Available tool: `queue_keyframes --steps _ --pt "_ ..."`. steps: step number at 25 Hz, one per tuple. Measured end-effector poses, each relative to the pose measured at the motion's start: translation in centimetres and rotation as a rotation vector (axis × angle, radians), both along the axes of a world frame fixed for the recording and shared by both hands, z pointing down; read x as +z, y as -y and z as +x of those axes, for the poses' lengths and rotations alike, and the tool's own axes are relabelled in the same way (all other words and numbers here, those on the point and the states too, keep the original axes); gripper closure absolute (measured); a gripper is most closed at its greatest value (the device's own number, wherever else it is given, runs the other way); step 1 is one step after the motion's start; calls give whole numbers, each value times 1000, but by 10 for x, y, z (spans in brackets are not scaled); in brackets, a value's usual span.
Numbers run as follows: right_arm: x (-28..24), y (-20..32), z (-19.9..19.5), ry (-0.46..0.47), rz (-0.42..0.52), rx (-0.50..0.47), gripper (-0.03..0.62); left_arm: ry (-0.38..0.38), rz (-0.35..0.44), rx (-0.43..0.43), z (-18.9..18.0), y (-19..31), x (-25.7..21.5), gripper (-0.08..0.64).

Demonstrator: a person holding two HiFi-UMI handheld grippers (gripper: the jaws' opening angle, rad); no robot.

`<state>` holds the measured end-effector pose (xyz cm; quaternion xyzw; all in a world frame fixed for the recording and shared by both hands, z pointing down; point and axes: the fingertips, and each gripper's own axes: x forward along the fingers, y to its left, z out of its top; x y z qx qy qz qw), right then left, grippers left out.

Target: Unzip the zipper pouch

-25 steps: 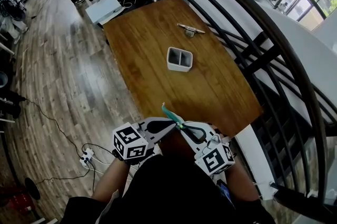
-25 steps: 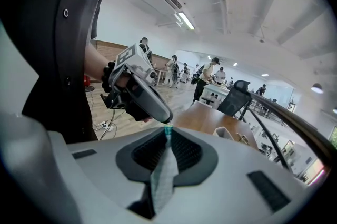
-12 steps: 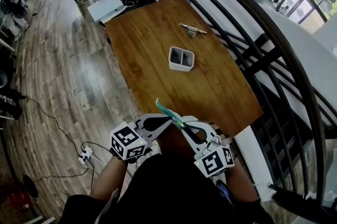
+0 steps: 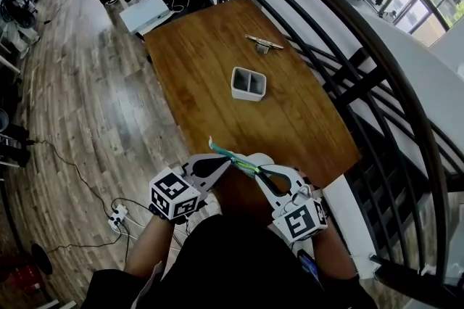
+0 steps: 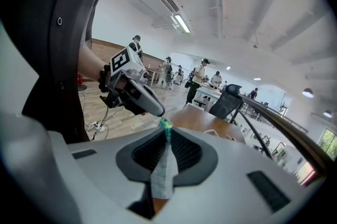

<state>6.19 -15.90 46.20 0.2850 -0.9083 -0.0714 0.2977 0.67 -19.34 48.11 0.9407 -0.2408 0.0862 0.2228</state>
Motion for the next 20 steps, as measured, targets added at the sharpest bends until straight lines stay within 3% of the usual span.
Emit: queue_keyframes --steps 20 --pt "-1 12 23 25 9 67 558 65 3 -106 -19 21 5 545"
